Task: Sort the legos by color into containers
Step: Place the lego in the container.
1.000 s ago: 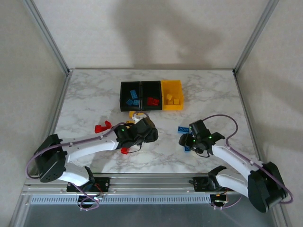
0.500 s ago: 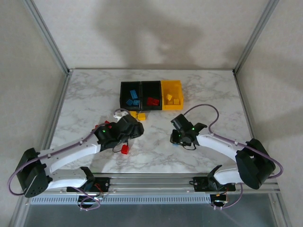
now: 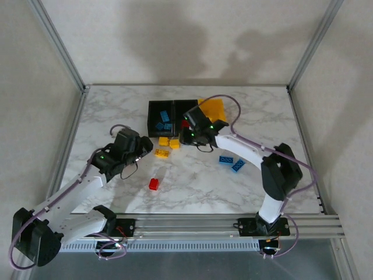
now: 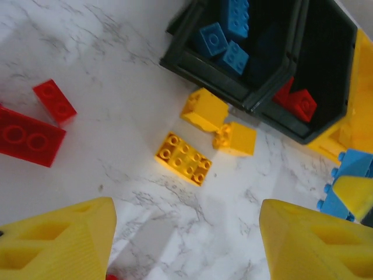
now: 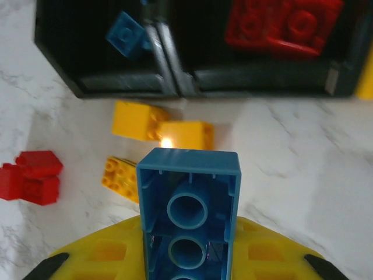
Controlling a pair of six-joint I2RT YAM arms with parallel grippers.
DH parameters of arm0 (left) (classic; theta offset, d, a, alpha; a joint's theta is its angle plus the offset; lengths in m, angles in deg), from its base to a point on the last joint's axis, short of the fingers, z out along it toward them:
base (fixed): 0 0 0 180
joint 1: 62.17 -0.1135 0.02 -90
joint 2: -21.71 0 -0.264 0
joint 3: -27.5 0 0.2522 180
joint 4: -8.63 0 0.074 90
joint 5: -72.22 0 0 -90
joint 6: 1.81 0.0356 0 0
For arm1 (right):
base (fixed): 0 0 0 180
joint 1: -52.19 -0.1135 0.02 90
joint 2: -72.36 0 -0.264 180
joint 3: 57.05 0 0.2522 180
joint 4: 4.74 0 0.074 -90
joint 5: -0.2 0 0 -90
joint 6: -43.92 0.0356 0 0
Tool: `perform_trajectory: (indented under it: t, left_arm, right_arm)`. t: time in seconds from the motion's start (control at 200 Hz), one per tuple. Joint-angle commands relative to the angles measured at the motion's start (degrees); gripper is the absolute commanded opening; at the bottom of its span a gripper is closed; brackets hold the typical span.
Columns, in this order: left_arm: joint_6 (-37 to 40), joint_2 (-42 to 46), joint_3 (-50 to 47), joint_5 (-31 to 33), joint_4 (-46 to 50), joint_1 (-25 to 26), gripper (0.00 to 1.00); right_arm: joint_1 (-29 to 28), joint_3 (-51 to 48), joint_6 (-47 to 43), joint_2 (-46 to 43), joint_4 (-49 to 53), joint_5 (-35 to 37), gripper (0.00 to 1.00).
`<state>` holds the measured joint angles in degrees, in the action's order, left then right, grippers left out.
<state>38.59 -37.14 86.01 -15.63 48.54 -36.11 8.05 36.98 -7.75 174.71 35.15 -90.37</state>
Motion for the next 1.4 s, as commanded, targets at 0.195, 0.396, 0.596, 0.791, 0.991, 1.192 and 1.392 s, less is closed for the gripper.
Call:
perform_trajectory:
  t: [0.195, 0.396, 0.596, 0.791, 0.991, 1.192, 1.392]
  left_arm:
    - [3.7, 1.7, -0.4, -5.6, 1.1, -6.9, 0.66]
    - [4.0, 2.2, -0.2, -6.5, 1.4, -8.4, 0.66]
    - [4.0, 2.6, -0.9, -7.6, 1.6, -8.9, 0.66]
    - [4.0, 3.0, -1.8, -8.0, 1.4, -9.0, 0.66]
    - [3.9, 3.4, -2.4, -7.8, 1.7, -9.1, 0.66]
    - [3.8, 3.9, -2.7, -7.8, 1.9, -9.1, 0.65]
    - [3.4, 4.5, -2.7, -8.2, 2.1, -9.2, 0.65]
  right_arm:
    - [-0.3, 22.4, -3.8, 16.4, 2.8, -5.3, 0.24]
    - [0.4, 37.7, -3.5, 27.9, 5.8, -7.5, 0.25]
    - [1.8, 50.8, -2.5, 38.3, 8.1, -9.7, 0.27]
    - [2.9, 53.9, -1.1, 41.8, 6.0, -13.2, 0.29]
    - [3.1, 54.0, -0.7, 43.0, 4.5, -15.1, 0.31]
    - [3.1, 54.0, -0.5, 43.0, 4.4, -14.8, 0.45]
    - [3.1, 54.0, -1.0, 41.2, 4.2, -14.3, 0.47]
